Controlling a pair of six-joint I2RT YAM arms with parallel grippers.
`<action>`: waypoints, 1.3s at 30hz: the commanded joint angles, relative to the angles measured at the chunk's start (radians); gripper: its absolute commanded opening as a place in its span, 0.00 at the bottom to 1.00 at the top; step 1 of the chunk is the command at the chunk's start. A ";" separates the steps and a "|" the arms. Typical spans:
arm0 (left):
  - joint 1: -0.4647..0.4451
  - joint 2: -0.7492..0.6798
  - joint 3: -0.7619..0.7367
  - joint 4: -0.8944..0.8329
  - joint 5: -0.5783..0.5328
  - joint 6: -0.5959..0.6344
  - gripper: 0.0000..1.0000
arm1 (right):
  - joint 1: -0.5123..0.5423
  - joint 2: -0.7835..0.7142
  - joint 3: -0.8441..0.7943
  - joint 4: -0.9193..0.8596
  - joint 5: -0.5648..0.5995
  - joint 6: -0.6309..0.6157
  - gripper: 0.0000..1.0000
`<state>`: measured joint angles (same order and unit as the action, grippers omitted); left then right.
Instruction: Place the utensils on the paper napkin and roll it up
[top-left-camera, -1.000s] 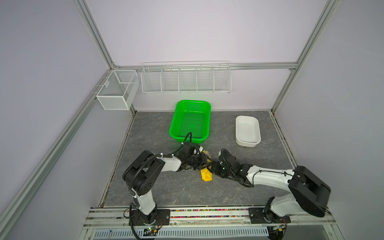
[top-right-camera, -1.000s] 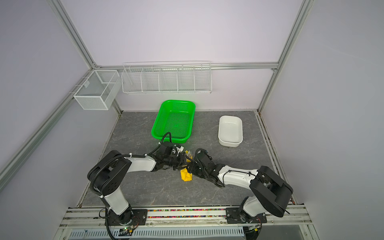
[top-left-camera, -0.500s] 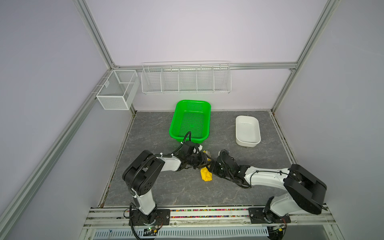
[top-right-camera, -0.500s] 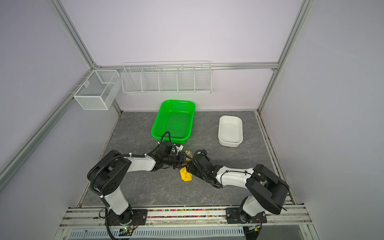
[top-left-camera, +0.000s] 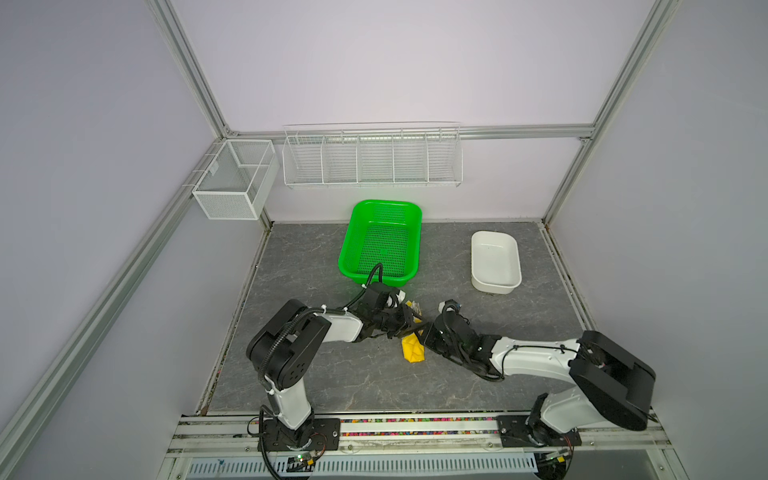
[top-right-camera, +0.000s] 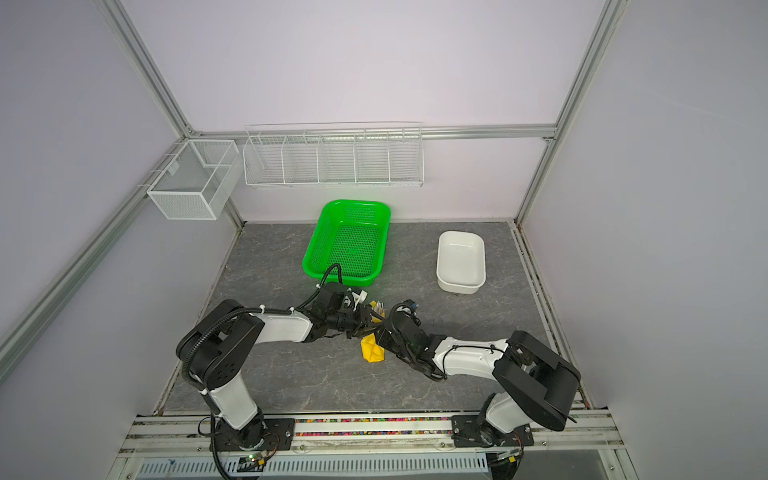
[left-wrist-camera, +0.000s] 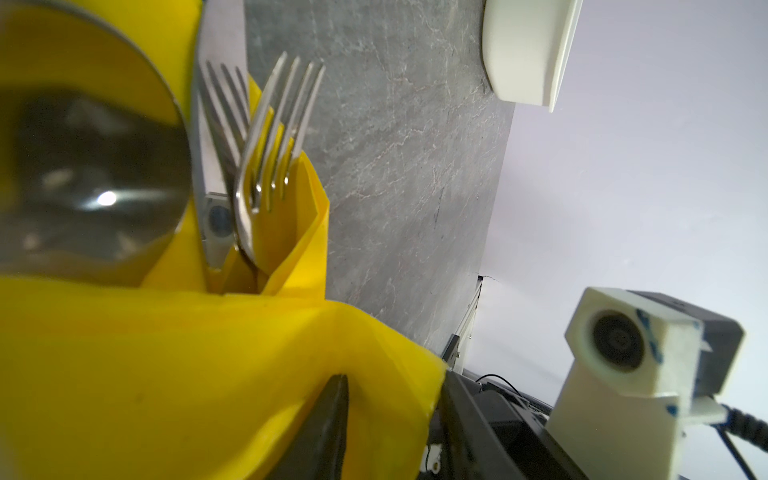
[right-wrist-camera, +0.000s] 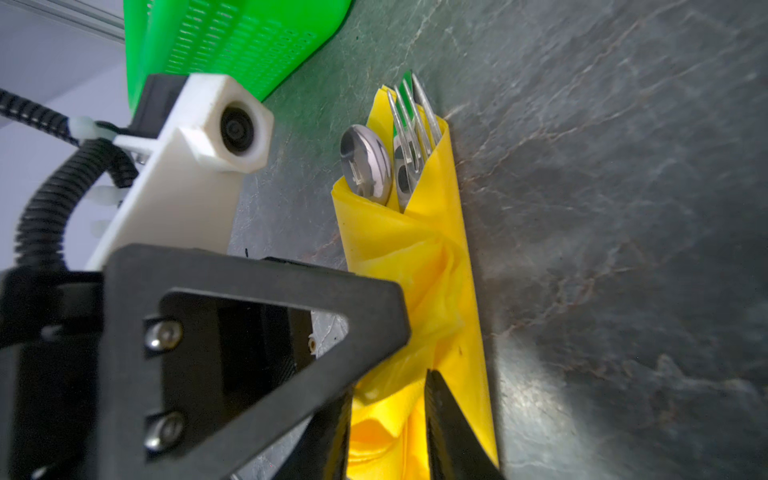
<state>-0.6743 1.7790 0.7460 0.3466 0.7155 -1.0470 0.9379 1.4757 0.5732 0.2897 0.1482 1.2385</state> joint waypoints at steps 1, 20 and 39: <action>-0.012 0.018 0.000 -0.014 0.024 -0.010 0.38 | 0.000 -0.030 -0.007 0.046 0.050 0.053 0.30; -0.011 0.027 0.000 -0.009 0.033 -0.016 0.37 | 0.000 -0.001 -0.038 0.238 0.020 0.035 0.39; -0.012 0.033 0.005 -0.003 0.038 -0.021 0.36 | 0.011 0.003 -0.022 0.127 0.075 0.037 0.21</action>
<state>-0.6750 1.7905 0.7479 0.3653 0.7227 -1.0653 0.9535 1.5024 0.5255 0.4297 0.1757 1.2404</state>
